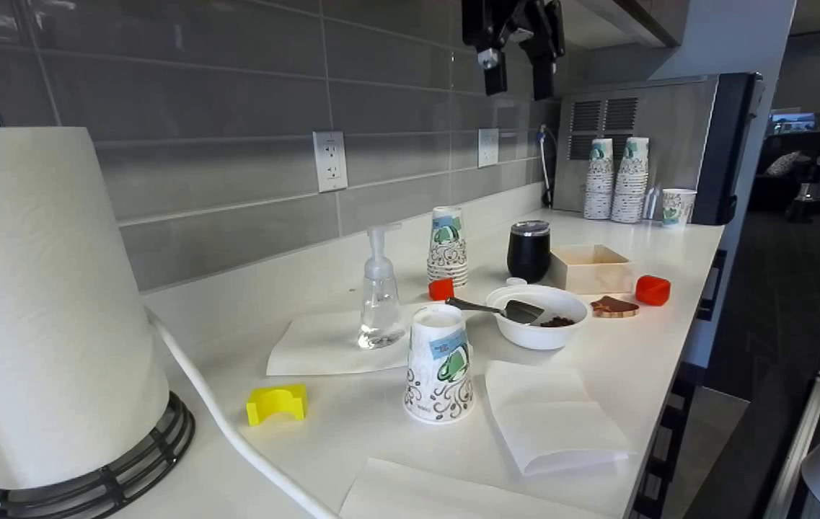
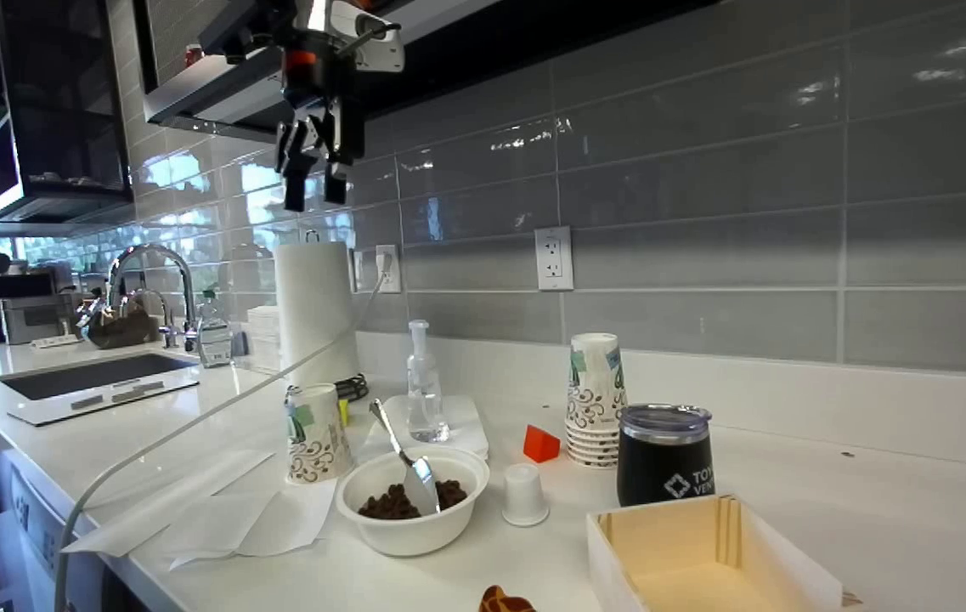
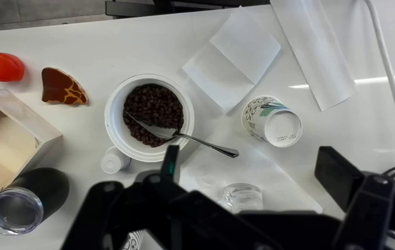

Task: Move two cups from the right pile to the left pile

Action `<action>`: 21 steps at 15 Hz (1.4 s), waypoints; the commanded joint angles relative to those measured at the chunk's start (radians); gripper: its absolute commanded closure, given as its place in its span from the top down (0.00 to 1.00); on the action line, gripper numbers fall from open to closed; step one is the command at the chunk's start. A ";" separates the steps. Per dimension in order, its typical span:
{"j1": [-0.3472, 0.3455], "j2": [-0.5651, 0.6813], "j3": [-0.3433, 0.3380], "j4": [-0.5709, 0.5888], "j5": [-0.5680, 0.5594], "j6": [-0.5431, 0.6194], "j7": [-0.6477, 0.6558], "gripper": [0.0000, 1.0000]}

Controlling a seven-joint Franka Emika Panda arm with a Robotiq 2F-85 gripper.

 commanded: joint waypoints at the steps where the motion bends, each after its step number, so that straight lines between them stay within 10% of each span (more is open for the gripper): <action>1: 0.001 0.001 -0.001 0.003 -0.001 -0.003 0.001 1.00; 21: -0.065 0.010 -0.092 -0.153 0.010 0.202 -0.006 1.00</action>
